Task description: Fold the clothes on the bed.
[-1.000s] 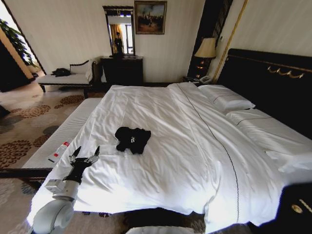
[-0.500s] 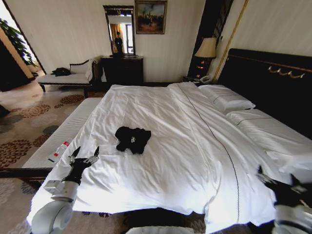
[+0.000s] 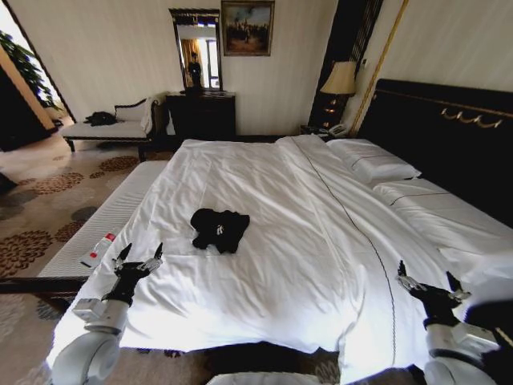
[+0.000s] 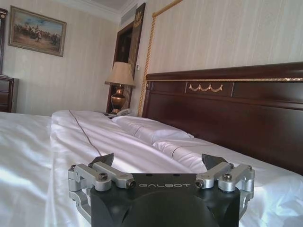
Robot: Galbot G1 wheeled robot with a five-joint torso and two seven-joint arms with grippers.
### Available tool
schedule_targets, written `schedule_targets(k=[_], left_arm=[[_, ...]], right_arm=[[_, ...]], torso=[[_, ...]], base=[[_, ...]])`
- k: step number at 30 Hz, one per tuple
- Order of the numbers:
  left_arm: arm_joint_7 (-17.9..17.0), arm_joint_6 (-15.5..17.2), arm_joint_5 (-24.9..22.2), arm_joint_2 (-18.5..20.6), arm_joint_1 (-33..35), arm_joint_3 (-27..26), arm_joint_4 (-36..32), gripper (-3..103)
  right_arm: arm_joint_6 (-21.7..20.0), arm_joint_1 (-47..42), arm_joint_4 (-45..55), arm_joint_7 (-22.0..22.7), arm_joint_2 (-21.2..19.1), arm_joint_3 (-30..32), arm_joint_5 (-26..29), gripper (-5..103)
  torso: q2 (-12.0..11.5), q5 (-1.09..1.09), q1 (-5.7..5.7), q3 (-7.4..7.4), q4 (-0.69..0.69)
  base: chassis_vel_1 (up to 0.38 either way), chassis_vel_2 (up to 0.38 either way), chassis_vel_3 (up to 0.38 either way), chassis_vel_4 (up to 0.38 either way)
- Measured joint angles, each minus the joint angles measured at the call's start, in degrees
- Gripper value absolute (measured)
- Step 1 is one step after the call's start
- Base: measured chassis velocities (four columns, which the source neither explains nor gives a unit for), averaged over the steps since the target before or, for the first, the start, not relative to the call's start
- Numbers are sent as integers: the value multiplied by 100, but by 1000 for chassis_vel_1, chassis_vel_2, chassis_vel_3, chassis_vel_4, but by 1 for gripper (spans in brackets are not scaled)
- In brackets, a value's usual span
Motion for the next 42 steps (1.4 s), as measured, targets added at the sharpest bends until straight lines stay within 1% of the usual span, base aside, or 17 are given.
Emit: schedule_targets(k=[6, 12, 14, 18, 22, 29, 42], left_arm=[[-4, 4, 2, 3, -4, 4, 13, 100], [-5, 4, 2, -5, 13, -1, 17, 100], [-5, 5, 2, -9, 16, -1, 18, 100], [-5, 8, 4, -9, 10, 6, 18, 100], [-5, 22, 12, -4, -8, 21, 17, 100], [-15, 37, 18, 6, -28, 28, 17, 100], [-23, 45, 20, 6, -27, 28, 16, 100]], right_arm=[[79, -49, -26, -22, 75, -55, -93, 100], [110, -52, -14, -41, 86, -83, -101, 100], [226, -52, -15, -89, 93, -109, -73, 100], [338, -77, -17, -156, 98, -134, -34, 100], [343, -129, -27, -192, 94, -145, -156, 100], [373, -155, -47, -200, 108, -192, -161, 100], [372, -129, -66, -192, 109, -208, -181, 100]], torso=[[0, -5, 0, -1, 1], [0, -2, 0, -1, 1], [0, -2, 0, -1, 1], [0, -2, 0, 0, 2], [0, 0, 0, 0, 1], [1, -2, -1, -1, 1], [0, -2, 1, 1, 1]], base=[[148, 145, -157, -155], [131, 130, -135, -118], [79, 53, -66, -76], [0, 0, 0, 0], [0, 0, 0, 0], [0, 0, 0, 0], [-76, 87, 75, -100]])
